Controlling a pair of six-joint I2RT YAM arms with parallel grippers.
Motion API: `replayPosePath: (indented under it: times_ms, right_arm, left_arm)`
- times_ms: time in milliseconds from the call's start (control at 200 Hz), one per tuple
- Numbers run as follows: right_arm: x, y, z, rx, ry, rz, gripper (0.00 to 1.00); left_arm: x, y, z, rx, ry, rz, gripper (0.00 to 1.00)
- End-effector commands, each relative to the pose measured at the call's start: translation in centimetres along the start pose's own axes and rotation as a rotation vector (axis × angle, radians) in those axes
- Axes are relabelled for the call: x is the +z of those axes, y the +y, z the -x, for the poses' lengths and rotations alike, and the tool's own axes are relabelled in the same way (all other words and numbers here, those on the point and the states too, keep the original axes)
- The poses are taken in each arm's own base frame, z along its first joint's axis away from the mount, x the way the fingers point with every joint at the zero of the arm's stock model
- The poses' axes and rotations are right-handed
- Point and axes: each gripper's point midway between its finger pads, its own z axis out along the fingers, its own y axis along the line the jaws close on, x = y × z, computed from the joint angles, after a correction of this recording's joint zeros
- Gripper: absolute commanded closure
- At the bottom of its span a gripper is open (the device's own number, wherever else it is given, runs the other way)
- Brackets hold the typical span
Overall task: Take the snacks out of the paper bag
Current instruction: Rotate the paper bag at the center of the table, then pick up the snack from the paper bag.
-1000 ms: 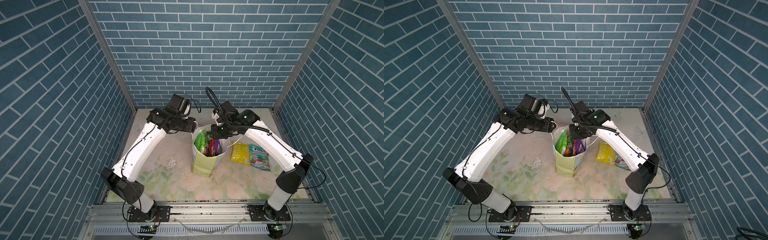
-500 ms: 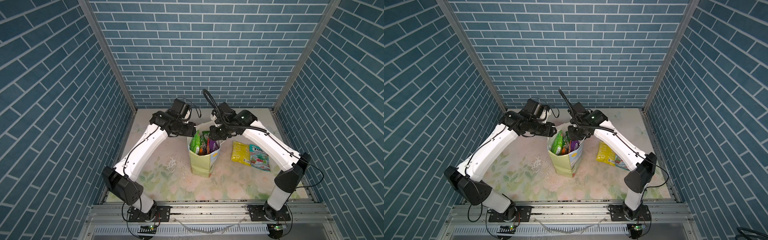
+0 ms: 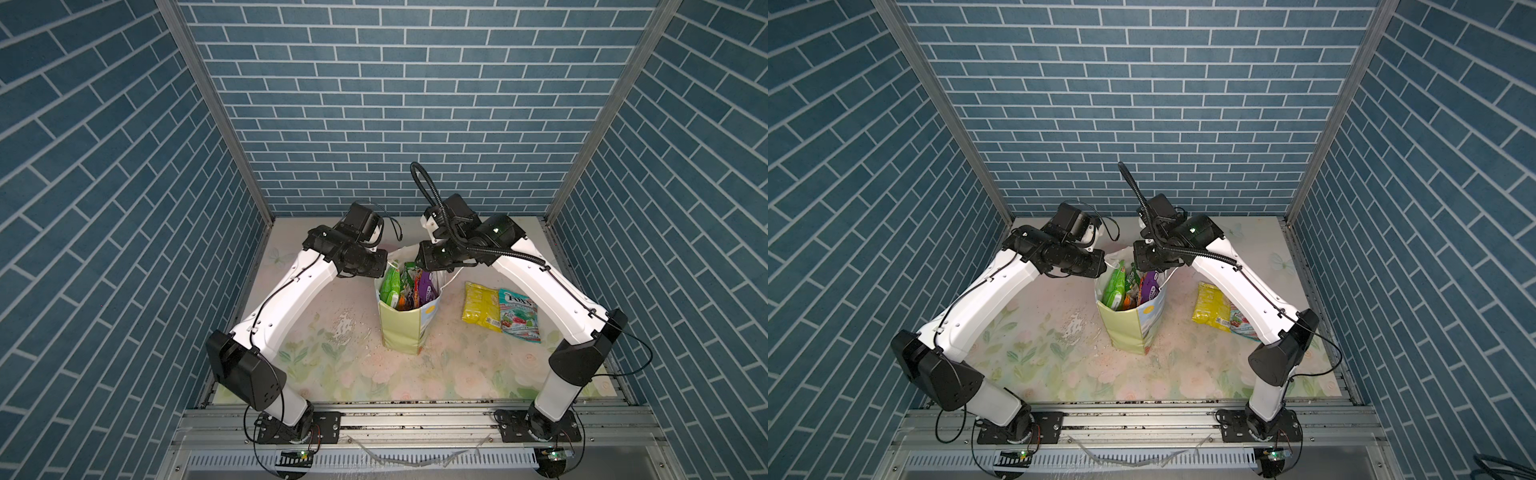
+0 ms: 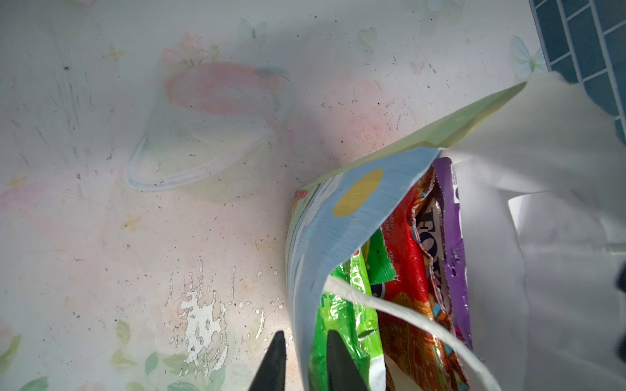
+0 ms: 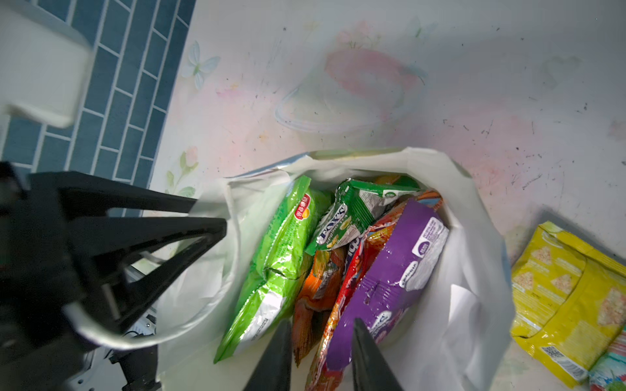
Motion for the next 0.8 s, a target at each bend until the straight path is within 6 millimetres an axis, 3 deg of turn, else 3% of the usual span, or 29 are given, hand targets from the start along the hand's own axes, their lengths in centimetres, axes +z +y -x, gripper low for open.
replayPosePath:
  times_ms: [0, 450, 795]
  right_arm:
    - [-1.3, 0.4, -0.3, -0.010, 0.011, 0.002, 0.69]
    - [3.6, 2.9, -3.5, -0.005, 0.160, -0.034, 0.69]
    - [5.5, 0.7, -4.6, 0.058, 0.162, -0.150, 0.69]
  left_arm:
    - [-0.3, -0.2, -0.1, -0.002, -0.009, -0.022, 0.81]
    - [-0.3, -1.4, -1.7, -0.051, 0.035, -0.108, 0.84]
    - [-0.7, -1.7, -3.5, -0.087, 0.073, -0.146, 0.85]
